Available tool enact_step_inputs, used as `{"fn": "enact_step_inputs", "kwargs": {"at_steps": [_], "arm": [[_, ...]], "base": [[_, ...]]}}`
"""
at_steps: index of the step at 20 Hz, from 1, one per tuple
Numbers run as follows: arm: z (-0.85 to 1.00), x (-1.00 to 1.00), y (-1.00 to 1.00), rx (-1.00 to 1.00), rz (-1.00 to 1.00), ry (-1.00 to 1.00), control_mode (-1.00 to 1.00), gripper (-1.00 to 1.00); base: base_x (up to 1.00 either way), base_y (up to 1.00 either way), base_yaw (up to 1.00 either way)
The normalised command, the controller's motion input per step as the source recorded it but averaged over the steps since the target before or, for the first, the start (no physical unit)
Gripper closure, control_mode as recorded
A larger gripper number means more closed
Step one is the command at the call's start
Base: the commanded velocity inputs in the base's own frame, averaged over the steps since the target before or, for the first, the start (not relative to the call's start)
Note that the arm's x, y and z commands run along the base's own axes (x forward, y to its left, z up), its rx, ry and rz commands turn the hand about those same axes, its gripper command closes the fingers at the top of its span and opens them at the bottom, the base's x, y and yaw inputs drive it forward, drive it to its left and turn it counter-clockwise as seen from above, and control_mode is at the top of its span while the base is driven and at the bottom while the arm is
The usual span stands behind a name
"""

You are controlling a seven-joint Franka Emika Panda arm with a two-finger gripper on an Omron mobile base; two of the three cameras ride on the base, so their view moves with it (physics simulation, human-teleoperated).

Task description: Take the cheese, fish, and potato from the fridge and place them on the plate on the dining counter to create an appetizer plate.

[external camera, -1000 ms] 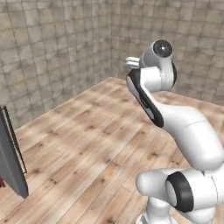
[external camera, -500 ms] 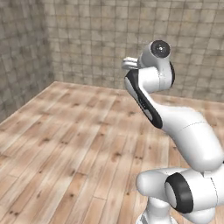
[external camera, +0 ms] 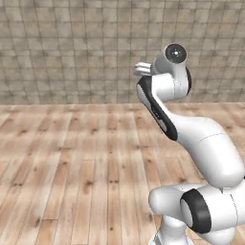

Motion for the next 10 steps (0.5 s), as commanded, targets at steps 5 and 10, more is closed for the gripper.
{"fn": "enact_step_inputs", "kwargs": {"at_steps": [5,10], "arm": [[0.00,0.00,0.00,0.00,0.00,0.00,1.00,1.00],[0.00,0.00,0.00,0.00,0.00,0.00,1.00,1.00]], "base": [[0.63,0.00,-0.49],[0.78,0.00,-0.46]]}}
